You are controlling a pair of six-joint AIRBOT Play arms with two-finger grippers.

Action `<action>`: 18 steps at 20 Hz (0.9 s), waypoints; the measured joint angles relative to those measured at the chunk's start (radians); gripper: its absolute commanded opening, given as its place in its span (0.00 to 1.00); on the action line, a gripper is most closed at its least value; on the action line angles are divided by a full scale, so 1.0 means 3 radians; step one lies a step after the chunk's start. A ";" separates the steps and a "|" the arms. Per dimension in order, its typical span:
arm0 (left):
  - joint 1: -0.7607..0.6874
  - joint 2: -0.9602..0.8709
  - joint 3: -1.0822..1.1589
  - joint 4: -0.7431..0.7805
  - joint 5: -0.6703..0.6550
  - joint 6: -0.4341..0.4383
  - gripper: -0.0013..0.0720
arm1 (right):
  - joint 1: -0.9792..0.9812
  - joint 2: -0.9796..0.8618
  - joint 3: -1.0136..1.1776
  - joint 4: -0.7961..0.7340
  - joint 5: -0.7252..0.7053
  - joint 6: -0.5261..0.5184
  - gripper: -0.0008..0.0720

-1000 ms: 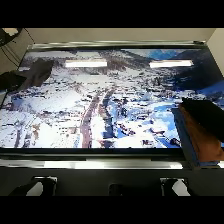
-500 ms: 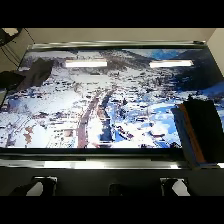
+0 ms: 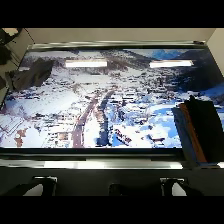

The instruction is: Fold the shirts.

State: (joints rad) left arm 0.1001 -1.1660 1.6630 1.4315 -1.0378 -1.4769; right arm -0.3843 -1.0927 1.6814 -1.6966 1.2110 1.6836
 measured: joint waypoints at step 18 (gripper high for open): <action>-0.0385 0.0359 -0.2029 0.0469 -0.0921 -0.0514 0.75 | 0.2607 -0.1596 0.0141 0.0295 0.1433 0.0721 0.95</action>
State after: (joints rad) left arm -0.0154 -1.0584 1.0542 1.5723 -1.3140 -1.6310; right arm 0.3977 -1.5715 1.7237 -1.6081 1.6409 1.8999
